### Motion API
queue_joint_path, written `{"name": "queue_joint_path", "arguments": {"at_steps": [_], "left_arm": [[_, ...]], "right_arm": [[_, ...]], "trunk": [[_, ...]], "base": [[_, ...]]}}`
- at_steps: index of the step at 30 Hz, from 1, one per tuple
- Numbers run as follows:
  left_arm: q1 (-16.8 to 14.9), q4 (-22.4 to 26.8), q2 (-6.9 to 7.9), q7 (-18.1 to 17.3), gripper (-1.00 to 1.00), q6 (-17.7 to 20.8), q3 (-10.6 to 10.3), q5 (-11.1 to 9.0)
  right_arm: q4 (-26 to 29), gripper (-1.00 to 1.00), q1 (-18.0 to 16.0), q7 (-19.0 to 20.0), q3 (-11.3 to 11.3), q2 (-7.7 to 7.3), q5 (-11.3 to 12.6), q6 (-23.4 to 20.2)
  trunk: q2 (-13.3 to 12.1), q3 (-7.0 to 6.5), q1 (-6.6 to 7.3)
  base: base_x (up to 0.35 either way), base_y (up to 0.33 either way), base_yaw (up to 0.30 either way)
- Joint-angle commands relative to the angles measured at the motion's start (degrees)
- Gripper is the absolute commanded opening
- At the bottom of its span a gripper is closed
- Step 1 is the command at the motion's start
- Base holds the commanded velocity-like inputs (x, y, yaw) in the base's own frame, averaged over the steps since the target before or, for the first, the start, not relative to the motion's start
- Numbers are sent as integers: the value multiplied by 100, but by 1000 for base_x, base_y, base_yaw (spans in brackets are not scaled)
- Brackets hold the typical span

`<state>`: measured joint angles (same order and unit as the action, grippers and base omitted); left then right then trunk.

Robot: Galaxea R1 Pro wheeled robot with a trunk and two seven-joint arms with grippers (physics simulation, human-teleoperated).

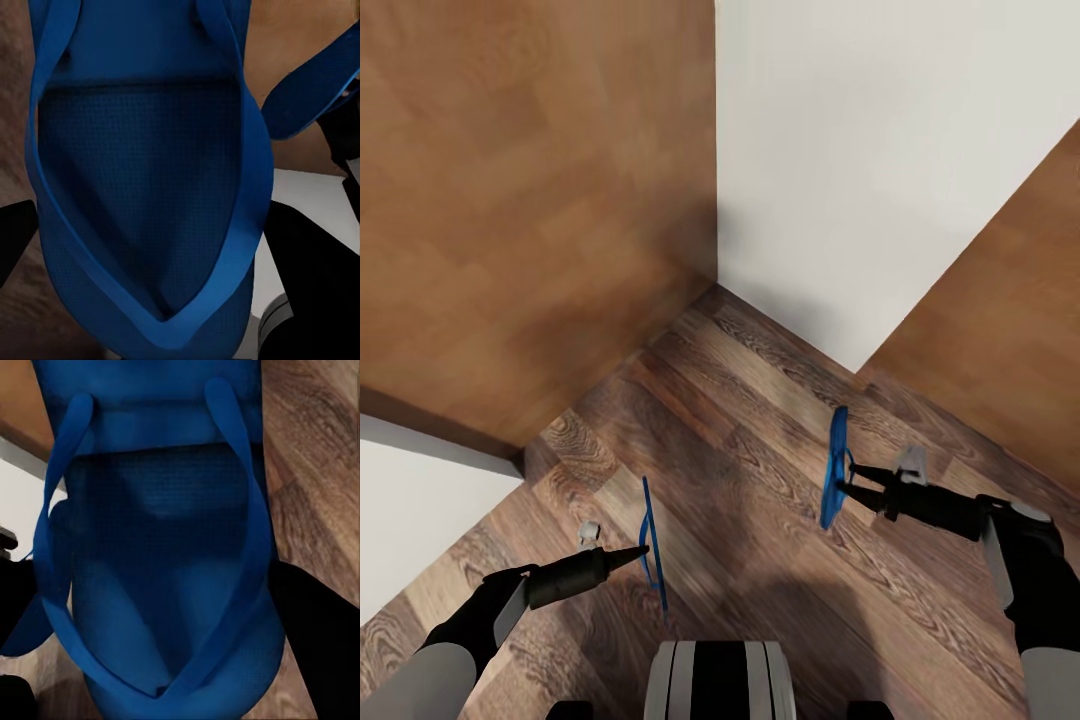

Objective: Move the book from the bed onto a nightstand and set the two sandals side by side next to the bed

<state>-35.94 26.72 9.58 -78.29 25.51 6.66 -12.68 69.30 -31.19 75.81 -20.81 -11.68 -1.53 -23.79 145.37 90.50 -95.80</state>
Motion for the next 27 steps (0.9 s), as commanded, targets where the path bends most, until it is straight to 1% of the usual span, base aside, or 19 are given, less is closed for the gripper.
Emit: {"name": "queue_joint_path", "arguments": {"at_steps": [1,2,5,8,12,15,24,27], "left_arm": [[-1,-1,0,-20,-100,59,2,-5],[-1,-1,0,-20,-100,59,2,-3],[0,-3,1,-20,-100,59,2,-5],[-1,-6,0,-17,-100,59,2,-6],[1,-9,-3,-12,-100,59,1,-6],[0,-9,-1,-11,-100,59,2,-6],[2,-9,-1,-11,-100,62,2,-6],[0,-9,0,-11,-100,67,2,-6]], "right_arm": [[-31,-100,-1,34,-28,1,44,-56],[-144,-100,4,47,-69,0,176,-61],[-224,-100,7,55,-93,-1,259,-64],[-252,-100,10,53,-97,-1,262,-65],[-563,-100,11,51,-98,1,258,-57],[-698,-100,8,49,-98,4,258,-50],[-726,-100,8,48,-100,7,235,-52],[-718,-100,7,48,-105,4,233,-55]], "trunk": [[0,-20,3],[0,-20,3],[0,-20,3],[0,-20,3],[0,-20,3],[0,-20,3],[0,-20,3],[-4,-86,11]], "base": [[0,0,0],[0,0,0],[0,0,0],[0,0,0],[0,0,0],[0,0,0],[0,0,0],[0,0,0]]}}
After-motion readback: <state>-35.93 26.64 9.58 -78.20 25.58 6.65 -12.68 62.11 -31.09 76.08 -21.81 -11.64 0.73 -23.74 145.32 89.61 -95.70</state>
